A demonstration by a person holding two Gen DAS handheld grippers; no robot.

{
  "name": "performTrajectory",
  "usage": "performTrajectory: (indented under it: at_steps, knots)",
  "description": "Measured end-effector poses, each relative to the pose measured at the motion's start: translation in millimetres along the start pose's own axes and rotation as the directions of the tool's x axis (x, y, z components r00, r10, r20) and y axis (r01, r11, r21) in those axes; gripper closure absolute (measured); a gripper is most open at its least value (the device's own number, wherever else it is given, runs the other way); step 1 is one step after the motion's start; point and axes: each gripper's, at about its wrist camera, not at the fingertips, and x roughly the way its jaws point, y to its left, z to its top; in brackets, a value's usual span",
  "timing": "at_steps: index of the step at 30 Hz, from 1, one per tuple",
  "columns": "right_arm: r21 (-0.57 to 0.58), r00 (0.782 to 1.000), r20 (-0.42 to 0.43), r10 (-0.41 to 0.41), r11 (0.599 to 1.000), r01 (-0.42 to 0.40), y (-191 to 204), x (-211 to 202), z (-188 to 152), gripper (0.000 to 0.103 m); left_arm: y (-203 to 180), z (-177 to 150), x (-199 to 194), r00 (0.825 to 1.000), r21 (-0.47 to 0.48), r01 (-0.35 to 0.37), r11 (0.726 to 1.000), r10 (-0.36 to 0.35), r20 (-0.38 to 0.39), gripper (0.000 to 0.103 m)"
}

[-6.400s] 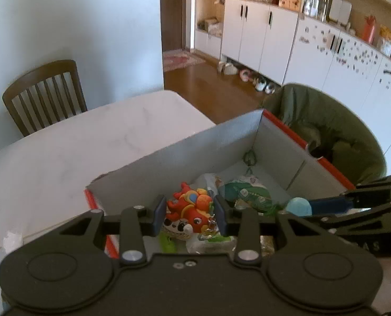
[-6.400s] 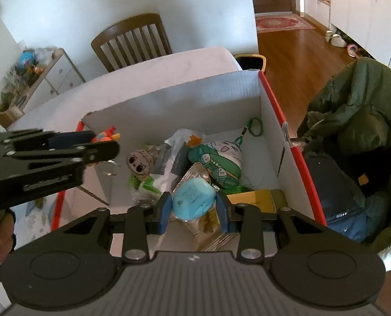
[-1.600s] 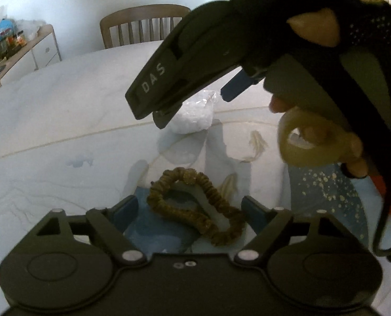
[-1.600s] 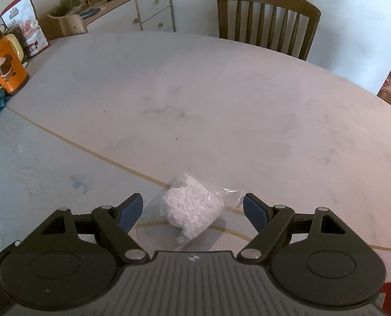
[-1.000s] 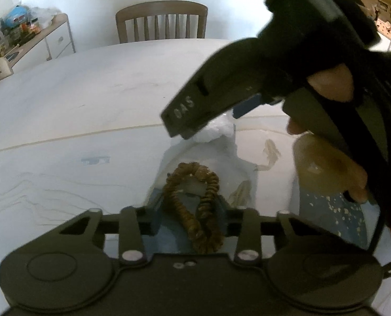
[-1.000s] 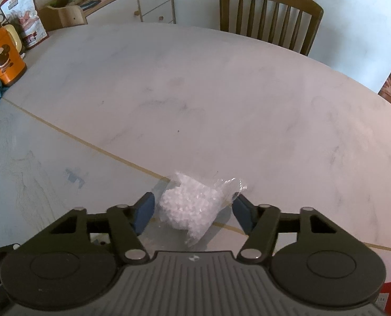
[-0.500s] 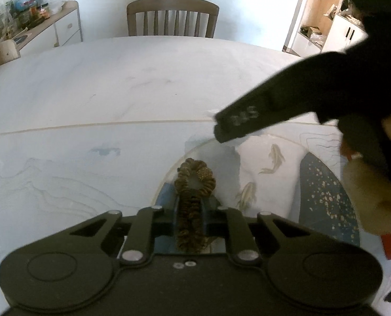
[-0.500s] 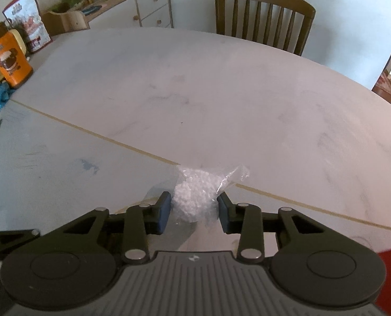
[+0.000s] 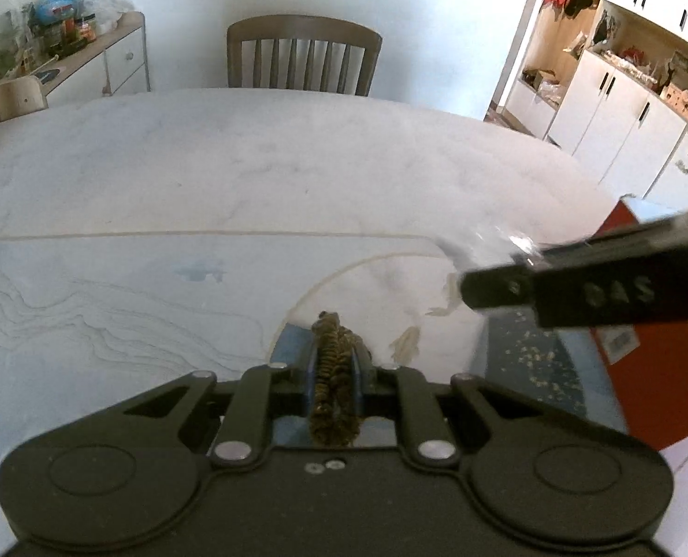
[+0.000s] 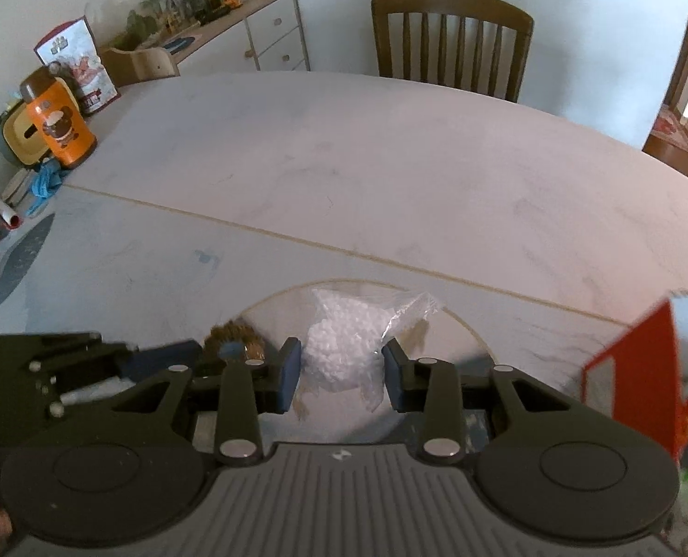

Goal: Organize objects
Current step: 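Carry the clear bag and bead strand into the shoebox and open both tools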

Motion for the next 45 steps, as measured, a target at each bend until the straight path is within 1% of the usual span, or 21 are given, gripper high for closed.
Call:
performTrajectory:
  at_steps: [8, 14, 22, 28, 35, 40, 45]
  knots:
    - [0.046, 1.000, 0.009, 0.009, 0.999, -0.010, -11.7, -49.8, -20.9, 0.067, -21.2, 6.3, -36.8, 0.998, 0.010, 0.057, 0.998, -0.057, 0.031, 0.090]
    - [0.081, 0.999, 0.052, 0.012, 0.997, -0.016, -25.1, -89.4, -36.2, 0.067, -48.7, 13.9, -65.0, 0.993, 0.026, 0.098, 0.995, -0.100, 0.064, 0.090]
    - [0.123, 0.994, 0.106, -0.013, 0.992, 0.000, -57.8, -134.8, -60.1, 0.067, -94.5, 22.1, -84.0, 0.980, 0.060, 0.153, 0.986, -0.160, 0.116, 0.090]
    - [0.164, 0.991, 0.131, -0.037, 0.986, 0.016, -94.2, -162.5, -83.5, 0.067, -135.2, 29.4, -83.7, 0.973, 0.091, 0.186, 0.978, -0.196, 0.125, 0.090]
    - [0.215, 0.987, 0.137, -0.080, 0.975, 0.049, -143.2, -183.6, -107.4, 0.067, -186.4, 34.6, -73.7, 0.967, 0.132, 0.213, 0.968, -0.229, 0.113, 0.090]
    - [0.252, 0.985, 0.137, -0.107, 0.965, 0.070, -178.0, -191.0, -120.5, 0.067, -217.7, 34.2, -61.3, 0.966, 0.161, 0.224, 0.961, -0.241, 0.095, 0.090]
    - [0.264, 0.983, 0.139, -0.123, 0.961, 0.083, -207.8, -194.9, -128.8, 0.067, -245.2, 33.1, -48.2, 0.967, 0.189, 0.223, 0.956, -0.241, 0.077, 0.090]
